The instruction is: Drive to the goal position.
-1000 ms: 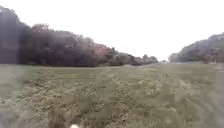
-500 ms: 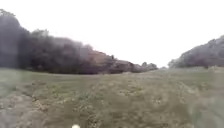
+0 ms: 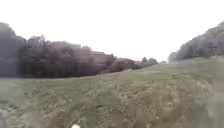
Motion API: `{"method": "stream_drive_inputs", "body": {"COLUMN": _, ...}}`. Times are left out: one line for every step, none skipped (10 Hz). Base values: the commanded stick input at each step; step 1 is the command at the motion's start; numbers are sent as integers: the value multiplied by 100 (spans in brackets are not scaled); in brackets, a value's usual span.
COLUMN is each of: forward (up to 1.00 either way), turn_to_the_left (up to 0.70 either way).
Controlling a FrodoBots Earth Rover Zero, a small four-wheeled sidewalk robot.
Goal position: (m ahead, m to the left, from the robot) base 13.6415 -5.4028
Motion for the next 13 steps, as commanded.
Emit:
{"method": "stream_drive_inputs", "body": {"forward": 85, "turn_to_the_left": 0}}
{"method": "stream_drive_inputs", "body": {"forward": 85, "turn_to_the_left": 0}}
{"method": "stream_drive_inputs", "body": {"forward": 85, "turn_to_the_left": 0}}
{"method": "stream_drive_inputs", "body": {"forward": 85, "turn_to_the_left": 0}}
{"method": "stream_drive_inputs", "body": {"forward": 85, "turn_to_the_left": 0}}
{"method": "stream_drive_inputs", "body": {"forward": 85, "turn_to_the_left": 0}}
{"method": "stream_drive_inputs", "body": {"forward": 85, "turn_to_the_left": 0}}
{"method": "stream_drive_inputs", "body": {"forward": 85, "turn_to_the_left": 0}}
{"method": "stream_drive_inputs", "body": {"forward": 85, "turn_to_the_left": 0}}
{"method": "stream_drive_inputs", "body": {"forward": 85, "turn_to_the_left": 0}}
{"method": "stream_drive_inputs", "body": {"forward": 85, "turn_to_the_left": 0}}
{"method": "stream_drive_inputs", "body": {"forward": 85, "turn_to_the_left": 0}}
{"method": "stream_drive_inputs", "body": {"forward": 85, "turn_to_the_left": 0}}
